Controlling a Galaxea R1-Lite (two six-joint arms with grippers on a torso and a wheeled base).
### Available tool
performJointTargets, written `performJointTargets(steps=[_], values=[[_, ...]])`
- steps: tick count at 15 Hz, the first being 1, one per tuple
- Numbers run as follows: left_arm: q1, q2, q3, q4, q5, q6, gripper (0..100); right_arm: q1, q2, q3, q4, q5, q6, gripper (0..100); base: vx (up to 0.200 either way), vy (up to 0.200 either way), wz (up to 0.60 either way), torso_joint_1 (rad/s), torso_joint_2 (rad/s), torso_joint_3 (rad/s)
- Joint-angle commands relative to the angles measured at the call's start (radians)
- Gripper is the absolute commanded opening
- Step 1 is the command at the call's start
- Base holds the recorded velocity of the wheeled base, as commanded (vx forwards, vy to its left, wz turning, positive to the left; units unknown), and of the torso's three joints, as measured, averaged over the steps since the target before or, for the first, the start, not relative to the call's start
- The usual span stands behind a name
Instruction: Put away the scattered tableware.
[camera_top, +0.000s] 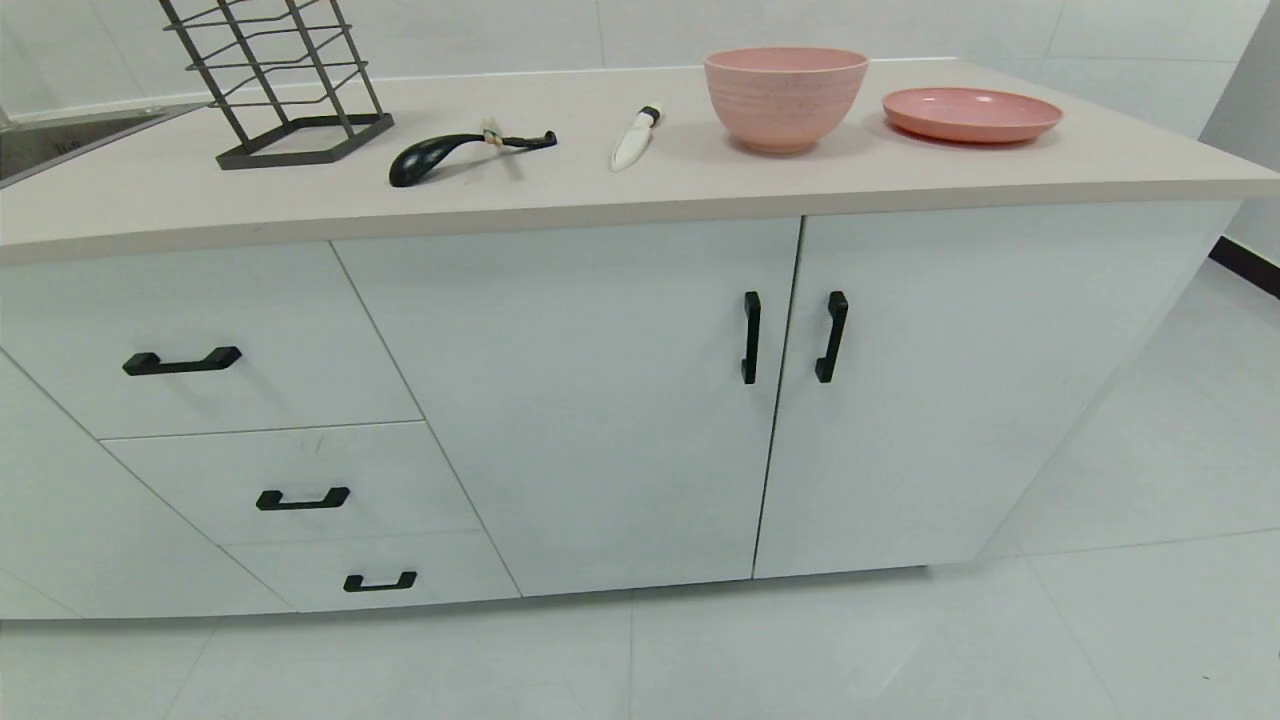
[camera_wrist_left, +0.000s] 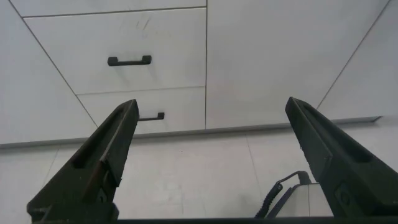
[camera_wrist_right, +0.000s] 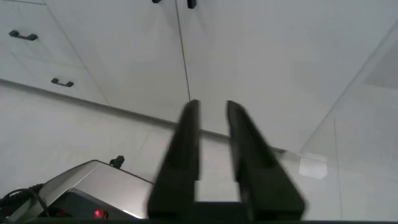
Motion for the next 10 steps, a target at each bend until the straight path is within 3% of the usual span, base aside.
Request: performJointTargets(steps=[1,4,5,6,10], values=[[0.001,0.0,-0.002,0.0,0.0,-0.002,100,0.036,0.388,-0.009,-0.284,0.072,-0.048,100,0.0,0.0,0.0,0.0,0.0,0.0],[0.001,0.0,-0.002,0.0,0.0,-0.007,100,0.033,0.794,0.045,-0.779,0.175,-0.103,100,0.0,0.0,0.0,0.0,0.0,0.0],[0.001,0.0,-0.002,0.0,0.0,-0.008,100,0.033,0.87,0.051,-0.883,0.196,-0.107,100,0.0,0.0,0.0,0.0,0.0,0.0],[0.001,0.0,-0.002,0.001,0.0,-0.008,100,0.027,0.931,0.011,-0.919,0.27,-0.113,100,0.0,0.0,0.0,0.0,0.0,0.0],[-0.001,0.0,-0.002,0.0,0.002,-0.019,100,0.028,1.084,-0.196,-0.954,0.29,-0.146,100,0.0,0.0,0.0,0.0,0.0,0.0]])
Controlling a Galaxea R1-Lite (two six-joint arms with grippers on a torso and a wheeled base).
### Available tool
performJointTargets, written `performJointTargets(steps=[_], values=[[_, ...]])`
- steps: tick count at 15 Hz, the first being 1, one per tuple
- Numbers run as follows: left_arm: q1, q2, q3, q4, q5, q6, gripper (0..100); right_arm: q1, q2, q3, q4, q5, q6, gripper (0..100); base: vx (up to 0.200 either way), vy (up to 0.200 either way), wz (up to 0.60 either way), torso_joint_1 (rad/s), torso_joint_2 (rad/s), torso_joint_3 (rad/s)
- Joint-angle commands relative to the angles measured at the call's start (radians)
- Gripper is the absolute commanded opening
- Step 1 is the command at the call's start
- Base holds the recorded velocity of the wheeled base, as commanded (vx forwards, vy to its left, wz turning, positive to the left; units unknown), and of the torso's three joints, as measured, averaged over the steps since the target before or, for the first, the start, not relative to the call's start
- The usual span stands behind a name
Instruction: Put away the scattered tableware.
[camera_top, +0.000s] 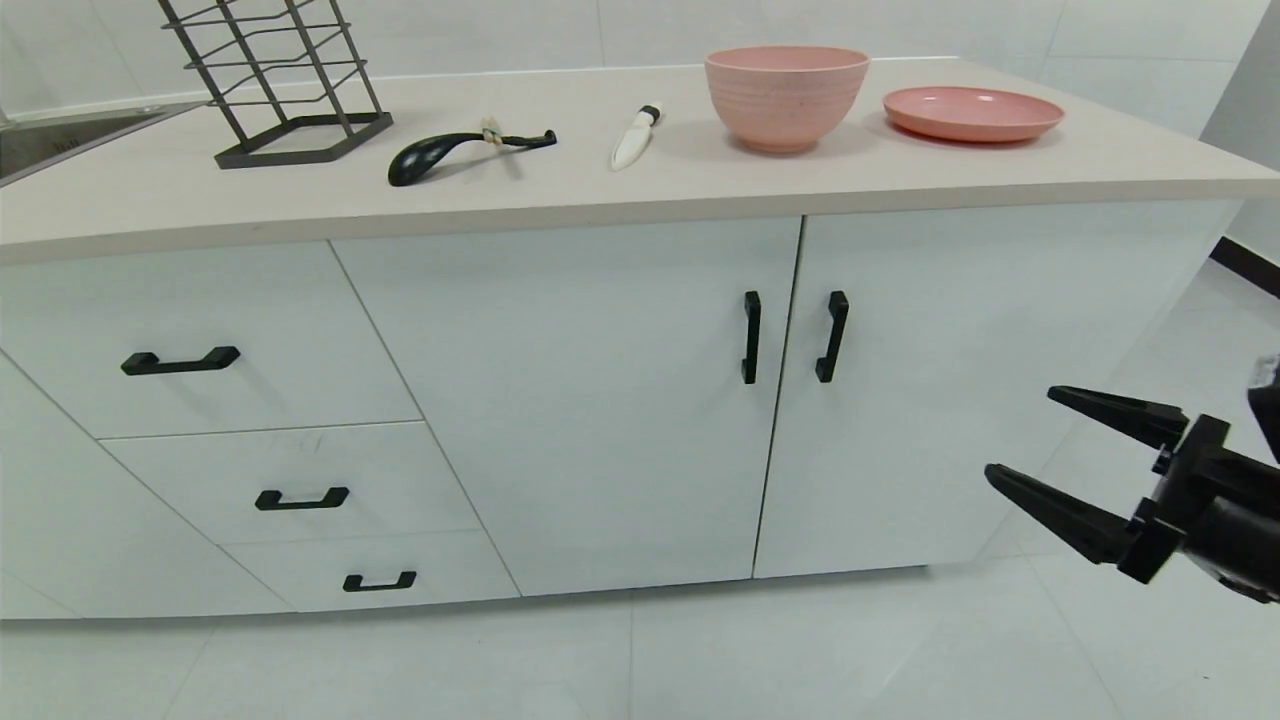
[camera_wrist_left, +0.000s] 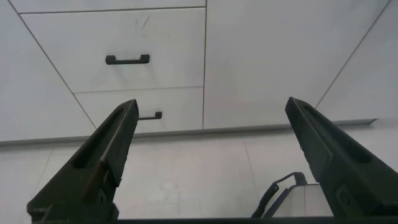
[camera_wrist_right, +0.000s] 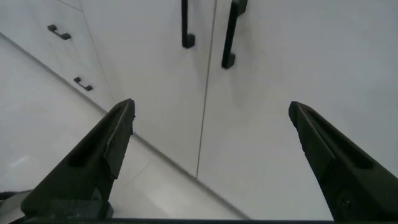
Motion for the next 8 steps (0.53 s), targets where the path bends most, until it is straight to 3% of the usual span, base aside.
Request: performJointTargets(steps=[1,2,4,6,8], values=[[0.001,0.0,0.0,-0.001,0.002,-0.006,100,0.002,0.2,-0.091,-0.045,0.019,-0.013,100,0.0,0.0,0.0,0.0,0.0,0.0],[0.001,0.0,0.002,-0.012,0.002,-0.007,100,0.006,0.246,-0.108,-0.065,0.034,-0.013,100,0.0,0.0,0.0,0.0,0.0,0.0],[0.0,0.03,-0.021,-0.27,-0.024,-0.004,100,0.009,0.278,-0.177,-0.066,0.042,-0.017,100,0.0,0.0,0.0,0.0,0.0,0.0],[-0.034,0.161,-0.101,-0.263,-0.088,-0.01,100,0.019,0.292,-0.185,-0.068,0.045,-0.019,100,0.0,0.0,0.0,0.0,0.0,0.0],[-0.097,0.359,-0.208,-0.285,-0.203,-0.01,100,0.032,0.275,-0.185,-0.069,0.05,-0.022,100,0.0,0.0,0.0,0.0,0.0,0.0]])
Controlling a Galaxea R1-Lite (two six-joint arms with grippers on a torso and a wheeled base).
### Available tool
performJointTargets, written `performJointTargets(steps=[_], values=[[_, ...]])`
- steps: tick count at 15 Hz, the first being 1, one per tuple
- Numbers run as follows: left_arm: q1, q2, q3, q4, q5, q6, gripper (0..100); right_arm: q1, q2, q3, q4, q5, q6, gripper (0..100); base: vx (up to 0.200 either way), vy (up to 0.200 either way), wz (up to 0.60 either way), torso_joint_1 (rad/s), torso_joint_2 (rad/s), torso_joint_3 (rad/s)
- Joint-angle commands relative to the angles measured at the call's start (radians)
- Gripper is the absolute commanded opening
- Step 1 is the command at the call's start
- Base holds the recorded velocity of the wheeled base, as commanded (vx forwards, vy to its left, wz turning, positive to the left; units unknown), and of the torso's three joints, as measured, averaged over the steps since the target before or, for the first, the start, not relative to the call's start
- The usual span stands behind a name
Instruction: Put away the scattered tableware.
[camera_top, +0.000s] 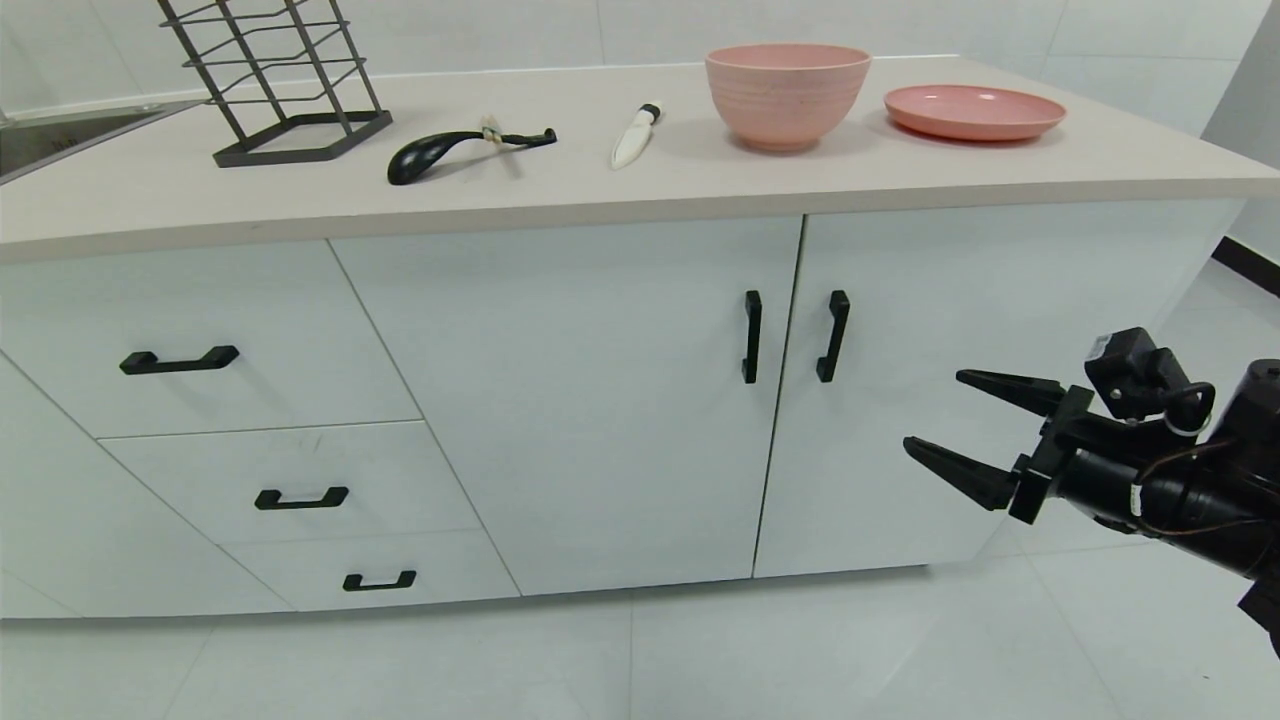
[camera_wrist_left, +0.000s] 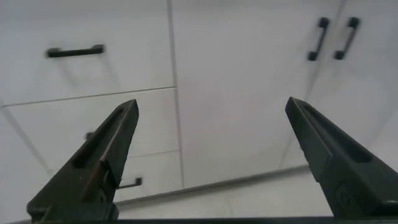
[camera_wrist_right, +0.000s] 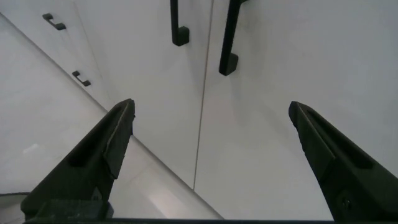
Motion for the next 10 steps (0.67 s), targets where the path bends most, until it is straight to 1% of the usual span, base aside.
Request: performJointTargets(steps=[1,2,3,4,5,6,7,8,9,10], values=[[-0.096,0.33,-0.164,-0.045,-0.127,-0.001,100,0.006,-0.003,-0.002,0.0,0.003,0.0,100,0.0,0.0,0.0,0.0,0.0,0.0],[-0.124,0.403,-0.188,-0.065,-0.161,0.002,100,0.006,-0.003,-0.002,0.0,0.006,-0.002,100,0.0,0.0,0.0,0.0,0.0,0.0],[-0.178,0.531,-0.205,-0.11,-0.233,0.034,100,0.006,-0.014,0.003,-0.002,0.006,-0.002,100,0.0,0.0,0.0,0.0,0.0,0.0],[-0.214,0.616,-0.204,-0.157,-0.304,0.103,100,0.006,-0.018,0.0,-0.002,0.006,-0.002,100,0.0,0.0,0.0,0.0,0.0,0.0],[-0.248,0.712,-0.201,-0.206,-0.388,0.201,100,0.008,-0.028,0.001,-0.002,0.007,-0.002,100,0.0,0.0,0.0,0.0,0.0,0.0],[-0.25,0.809,-0.207,-0.243,-0.423,0.295,100,0.008,-0.034,0.003,-0.003,0.011,-0.002,100,0.0,0.0,0.0,0.0,0.0,0.0],[-0.256,0.918,-0.224,-0.294,-0.459,0.364,100,0.008,-0.034,0.003,-0.003,0.02,-0.002,100,0.0,0.0,0.0,0.0,0.0,0.0],[-0.274,0.987,-0.233,-0.341,-0.502,0.384,100,0.008,-0.032,0.003,-0.003,0.02,-0.002,100,0.0,0.0,0.0,0.0,0.0,0.0],[-0.332,1.117,-0.248,-0.464,-0.653,0.387,100,0.016,-0.028,-0.002,-0.005,0.02,-0.002,100,0.0,0.0,0.0,0.0,0.0,0.0],[-0.345,1.211,-0.276,-0.545,-0.741,0.39,100,0.04,-0.023,-0.003,-0.006,0.02,0.0,100,0.0,0.0,0.0,0.0,0.0,0.0]])
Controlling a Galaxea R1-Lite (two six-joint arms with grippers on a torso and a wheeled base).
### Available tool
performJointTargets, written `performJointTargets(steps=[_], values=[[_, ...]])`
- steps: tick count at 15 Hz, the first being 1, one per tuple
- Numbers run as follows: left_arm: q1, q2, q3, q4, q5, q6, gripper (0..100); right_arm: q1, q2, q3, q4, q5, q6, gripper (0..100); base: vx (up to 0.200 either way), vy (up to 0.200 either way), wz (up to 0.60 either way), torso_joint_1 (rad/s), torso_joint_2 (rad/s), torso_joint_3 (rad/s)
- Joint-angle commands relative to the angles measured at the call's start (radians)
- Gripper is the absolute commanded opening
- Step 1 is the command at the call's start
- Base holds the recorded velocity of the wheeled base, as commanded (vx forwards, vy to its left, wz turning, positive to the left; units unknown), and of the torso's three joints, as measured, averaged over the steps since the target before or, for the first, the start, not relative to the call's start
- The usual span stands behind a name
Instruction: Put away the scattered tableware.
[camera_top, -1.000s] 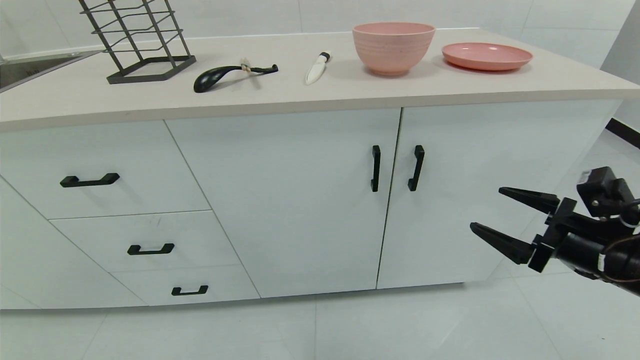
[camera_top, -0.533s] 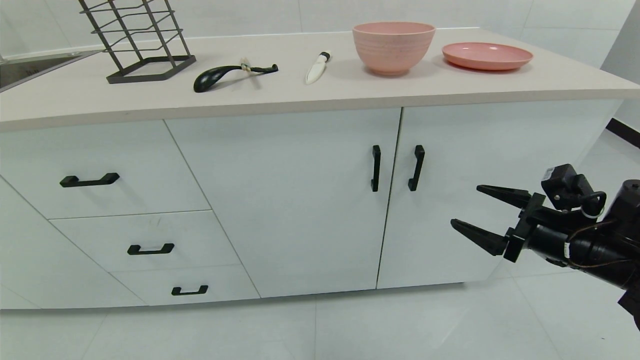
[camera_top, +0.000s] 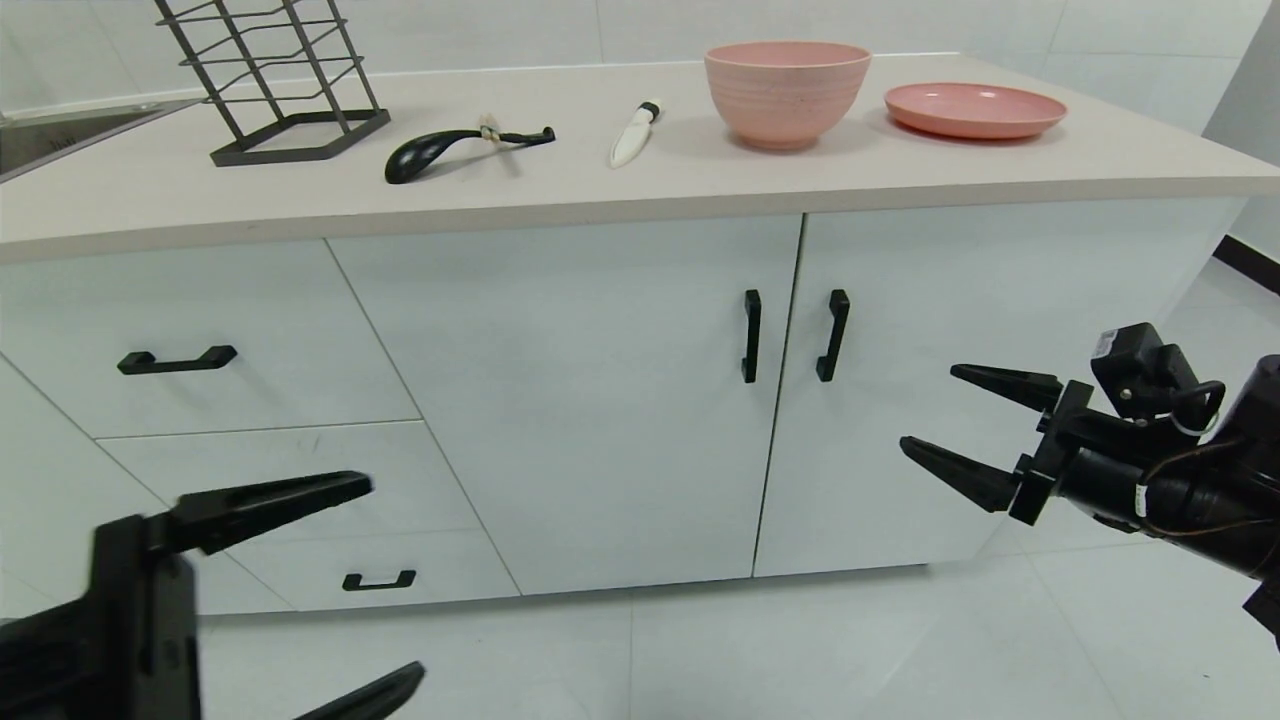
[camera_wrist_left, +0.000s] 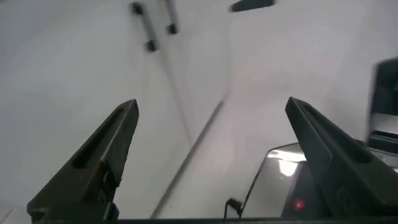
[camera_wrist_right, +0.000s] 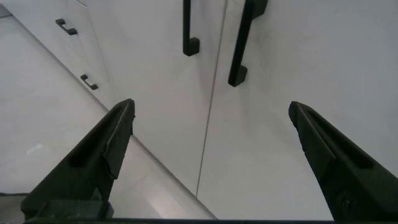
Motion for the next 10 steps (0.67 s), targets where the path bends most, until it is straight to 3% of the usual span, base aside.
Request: performJointTargets(steps=[1,3,4,7,8,10], values=[[-0.081,0.463,-0.121,-0.279,-0.224,0.056,100,0.039,0.014,-0.009,-0.003,0.001,-0.001,100,0.0,0.0,0.0,0.0,0.0,0.0],[-0.084,0.641,-0.27,-0.402,-0.241,0.047,100,0.071,0.046,-0.056,-0.003,0.001,-0.001,100,0.0,0.0,0.0,0.0,0.0,0.0],[-0.093,0.672,-0.312,-0.403,-0.247,0.045,100,0.071,0.061,-0.076,-0.003,0.001,-0.001,100,0.0,0.0,0.0,0.0,0.0,0.0],[-0.189,0.79,-0.473,-0.395,-0.246,0.008,100,0.071,0.127,-0.156,-0.003,0.001,-0.001,100,0.0,0.0,0.0,0.0,0.0,0.0],[-0.21,0.815,-0.502,-0.395,-0.244,-0.009,100,0.07,0.136,-0.164,-0.003,0.001,-0.001,100,0.0,0.0,0.0,0.0,0.0,0.0],[-0.239,0.896,-0.614,-0.395,-0.244,-0.093,100,0.068,0.156,-0.2,-0.005,0.001,-0.001,100,0.0,0.0,0.0,0.0,0.0,0.0]])
